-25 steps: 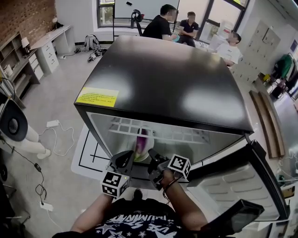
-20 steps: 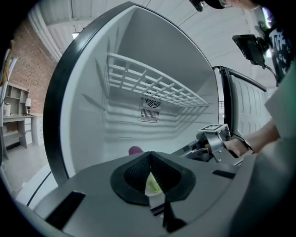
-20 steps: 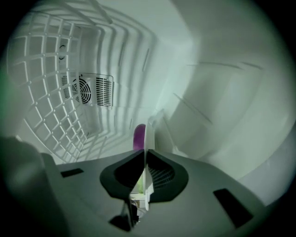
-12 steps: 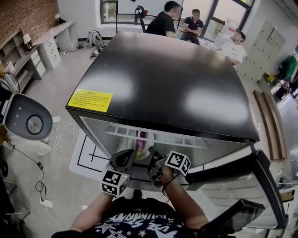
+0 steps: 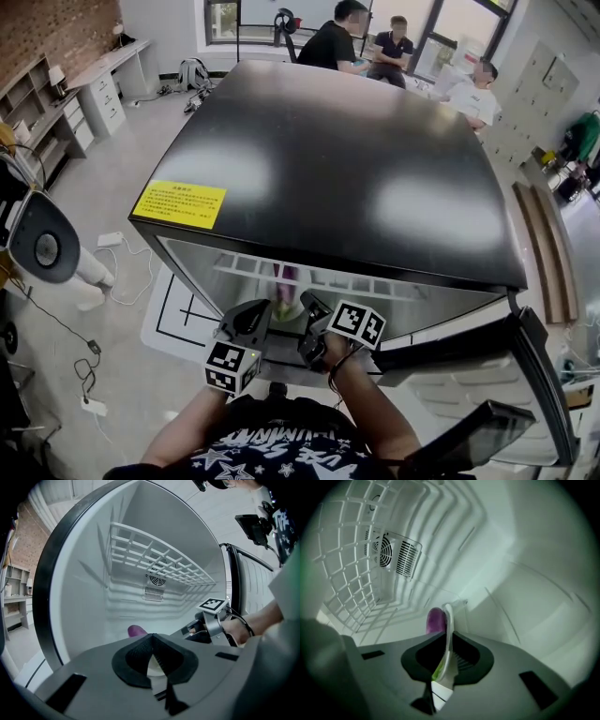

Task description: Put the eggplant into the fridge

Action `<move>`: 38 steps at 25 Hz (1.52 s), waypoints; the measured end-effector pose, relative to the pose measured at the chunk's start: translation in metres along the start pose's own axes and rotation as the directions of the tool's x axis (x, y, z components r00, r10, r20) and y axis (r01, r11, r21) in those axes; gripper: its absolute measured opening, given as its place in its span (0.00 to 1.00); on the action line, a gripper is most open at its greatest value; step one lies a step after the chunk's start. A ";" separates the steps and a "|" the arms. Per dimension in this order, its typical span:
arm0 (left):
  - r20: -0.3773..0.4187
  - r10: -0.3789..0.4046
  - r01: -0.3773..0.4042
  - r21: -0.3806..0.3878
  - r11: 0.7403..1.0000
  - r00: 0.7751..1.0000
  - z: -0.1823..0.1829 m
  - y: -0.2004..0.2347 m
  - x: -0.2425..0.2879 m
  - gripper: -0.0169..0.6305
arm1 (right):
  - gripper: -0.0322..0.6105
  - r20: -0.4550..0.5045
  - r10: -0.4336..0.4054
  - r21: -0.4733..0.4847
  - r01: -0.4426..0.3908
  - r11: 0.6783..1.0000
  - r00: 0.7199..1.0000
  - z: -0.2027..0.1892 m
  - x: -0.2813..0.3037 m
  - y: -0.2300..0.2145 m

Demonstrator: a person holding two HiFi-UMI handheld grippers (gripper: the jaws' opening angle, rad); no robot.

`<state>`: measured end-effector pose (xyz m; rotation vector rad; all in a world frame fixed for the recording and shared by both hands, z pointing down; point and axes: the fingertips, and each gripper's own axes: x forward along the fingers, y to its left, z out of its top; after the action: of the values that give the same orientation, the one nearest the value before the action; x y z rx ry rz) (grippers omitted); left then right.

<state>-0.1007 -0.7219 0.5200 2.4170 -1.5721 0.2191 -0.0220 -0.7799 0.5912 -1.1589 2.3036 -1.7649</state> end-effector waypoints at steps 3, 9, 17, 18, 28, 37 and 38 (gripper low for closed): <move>-0.012 -0.004 0.004 0.000 1.000 1.000 -0.002 -0.001 0.002 0.04 | 0.09 -0.022 -0.039 -0.035 0.038 0.999 0.999 -0.001 0.001 -0.003; -0.009 -0.013 0.013 -0.007 1.000 1.000 -0.002 -0.005 0.006 0.04 | 0.10 -0.080 -0.087 -0.089 0.080 0.993 0.993 -0.002 0.003 -0.008; -0.006 -0.014 0.014 -0.011 1.000 1.000 -0.002 -0.002 0.006 0.04 | 0.19 -0.115 -0.163 -0.189 0.140 0.972 0.980 -0.009 0.005 -0.007; -0.013 -0.016 0.015 -0.013 1.000 1.000 -0.003 -0.002 0.005 0.04 | 0.19 -0.109 -0.175 -0.193 0.151 0.969 0.979 -0.008 0.004 -0.009; -0.009 -0.019 0.019 -0.022 1.000 1.000 -0.003 0.002 0.004 0.04 | 0.19 -0.046 -0.236 -0.235 0.219 0.947 0.971 -0.001 -0.002 -0.014; 0.032 -0.039 0.039 -0.013 0.999 0.999 0.000 0.000 -0.011 0.04 | 0.19 0.116 -0.118 -0.161 0.136 0.978 0.986 0.010 -0.023 0.005; 0.034 -0.043 0.044 -0.013 0.999 0.998 0.000 -0.002 -0.014 0.04 | 0.19 0.125 -0.113 -0.164 0.133 0.978 0.986 0.009 -0.026 0.007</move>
<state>-0.1048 -0.7088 0.5158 2.4538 -1.5280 0.1599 -0.0031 -0.7722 0.5715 -1.4187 2.4028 -1.5127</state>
